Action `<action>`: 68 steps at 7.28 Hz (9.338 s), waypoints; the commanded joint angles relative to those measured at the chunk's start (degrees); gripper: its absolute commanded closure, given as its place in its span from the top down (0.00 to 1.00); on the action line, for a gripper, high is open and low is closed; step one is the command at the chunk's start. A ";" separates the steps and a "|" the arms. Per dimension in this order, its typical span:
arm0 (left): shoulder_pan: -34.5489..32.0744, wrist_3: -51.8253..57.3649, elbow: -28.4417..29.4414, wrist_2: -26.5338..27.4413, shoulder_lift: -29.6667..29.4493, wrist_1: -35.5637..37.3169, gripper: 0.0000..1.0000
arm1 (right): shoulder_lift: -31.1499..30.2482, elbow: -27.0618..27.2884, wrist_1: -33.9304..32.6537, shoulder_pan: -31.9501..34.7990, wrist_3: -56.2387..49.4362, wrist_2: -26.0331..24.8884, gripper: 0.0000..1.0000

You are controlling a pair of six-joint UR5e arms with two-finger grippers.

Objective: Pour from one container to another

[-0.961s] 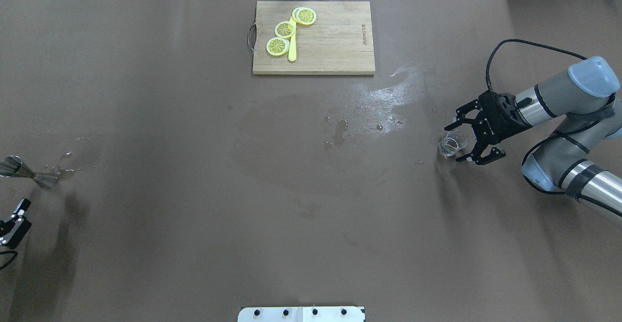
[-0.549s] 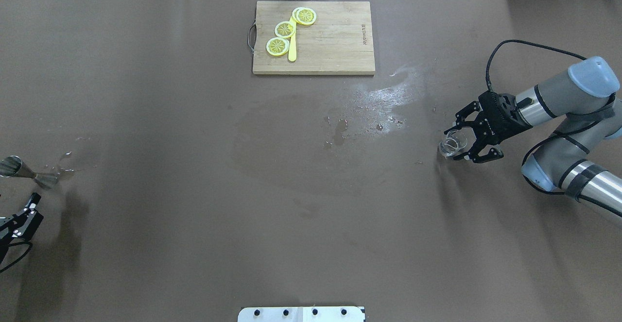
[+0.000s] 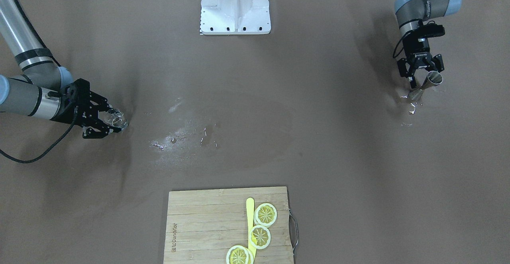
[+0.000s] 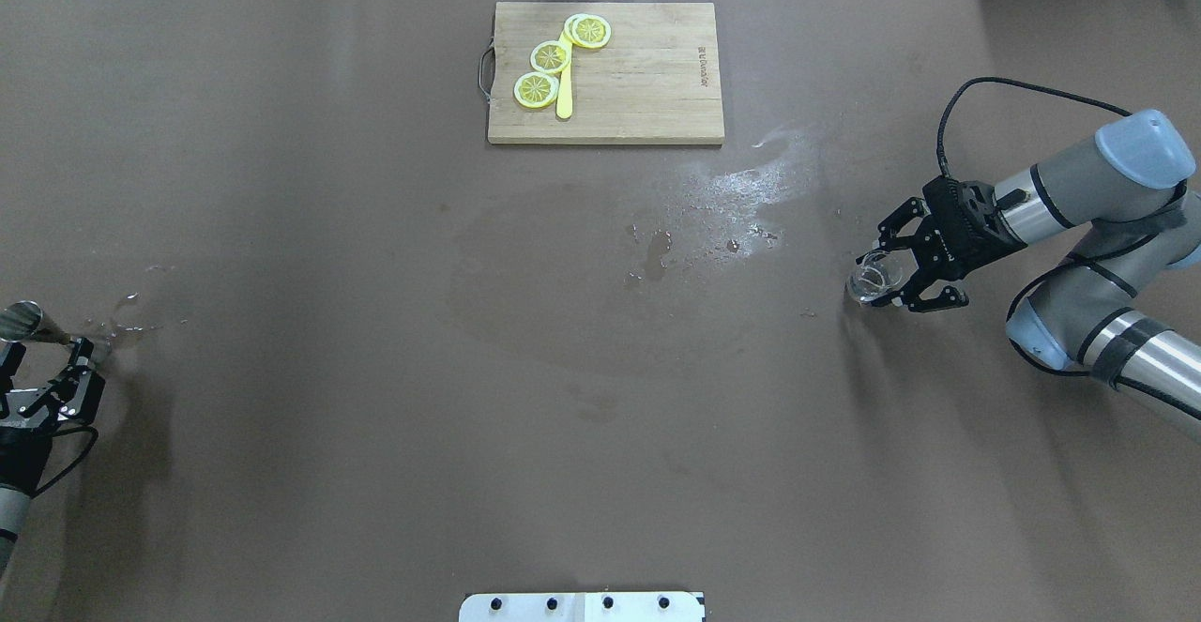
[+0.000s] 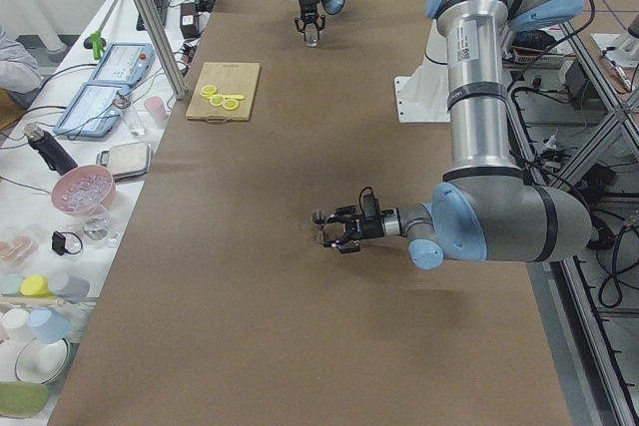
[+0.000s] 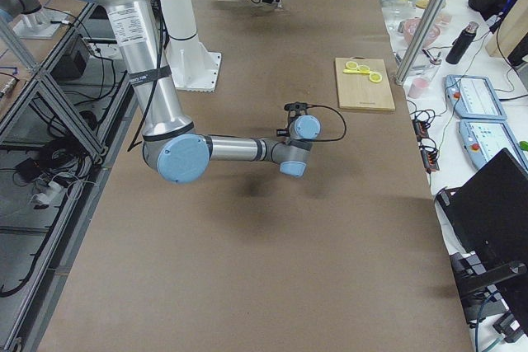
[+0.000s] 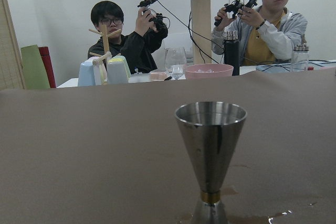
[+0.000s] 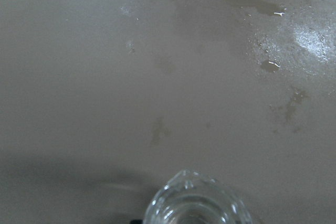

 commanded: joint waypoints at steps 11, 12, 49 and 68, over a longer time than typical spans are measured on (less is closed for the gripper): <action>-11.93 47.62 -13.89 -10.47 -24.57 -9.48 0.00 | 6.43 2.44 -7.93 12.99 -1.32 3.70 0.00; -13.77 49.28 -13.20 -12.25 -28.86 -9.21 0.00 | 7.22 5.07 -10.80 13.69 0.86 3.43 0.00; -23.20 66.88 0.51 -46.89 -59.49 -4.71 0.00 | 42.81 23.73 -100.54 0.88 -16.41 -24.15 0.00; -23.20 66.88 1.05 -46.72 -58.96 -7.72 0.00 | 58.28 6.78 -117.70 -3.79 -31.55 -33.48 0.00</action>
